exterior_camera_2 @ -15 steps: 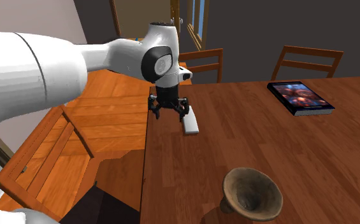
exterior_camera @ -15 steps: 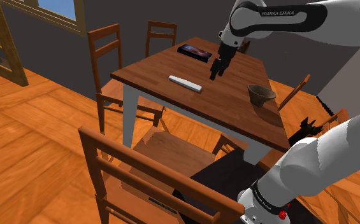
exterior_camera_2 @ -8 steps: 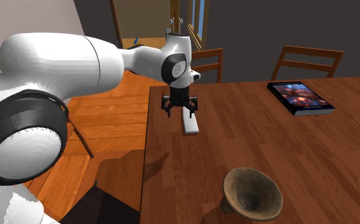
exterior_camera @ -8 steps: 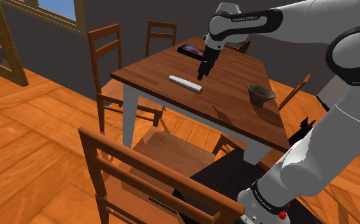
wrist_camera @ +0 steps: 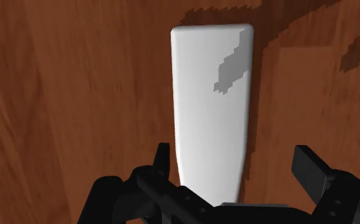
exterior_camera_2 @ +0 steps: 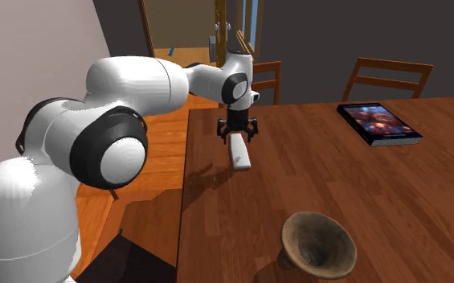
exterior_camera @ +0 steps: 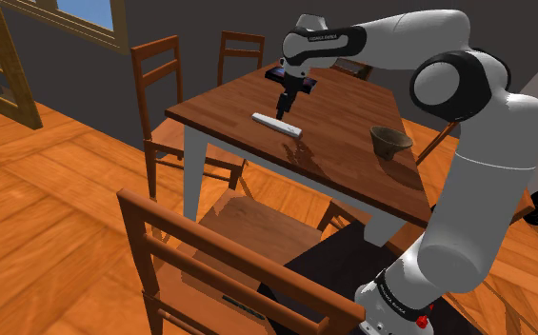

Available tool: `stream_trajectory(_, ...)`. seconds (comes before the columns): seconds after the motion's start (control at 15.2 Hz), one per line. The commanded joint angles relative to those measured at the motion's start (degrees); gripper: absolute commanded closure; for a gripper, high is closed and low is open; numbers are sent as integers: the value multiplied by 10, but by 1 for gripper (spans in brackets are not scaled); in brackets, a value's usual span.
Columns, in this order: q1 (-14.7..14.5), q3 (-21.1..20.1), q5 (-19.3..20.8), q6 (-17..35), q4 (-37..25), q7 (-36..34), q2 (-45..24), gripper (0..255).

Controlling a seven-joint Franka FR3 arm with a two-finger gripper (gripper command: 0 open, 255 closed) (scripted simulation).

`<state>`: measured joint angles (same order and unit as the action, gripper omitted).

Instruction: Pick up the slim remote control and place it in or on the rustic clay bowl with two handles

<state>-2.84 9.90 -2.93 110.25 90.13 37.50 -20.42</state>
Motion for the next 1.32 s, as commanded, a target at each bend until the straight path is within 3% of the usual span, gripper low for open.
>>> stream_trajectory(0.0,5,-5,-6,-9,-55,18,-47,0)
stream_trajectory(0.53,5,-7,-9,43,-18,20,-61,0)
stream_trajectory(1.06,5,-7,-9,42,-18,20,-61,0)
stream_trajectory(1.12,5,-7,-9,42,-18,20,-61,255)
stream_trajectory(1.25,5,-7,-9,42,-18,20,-62,255)
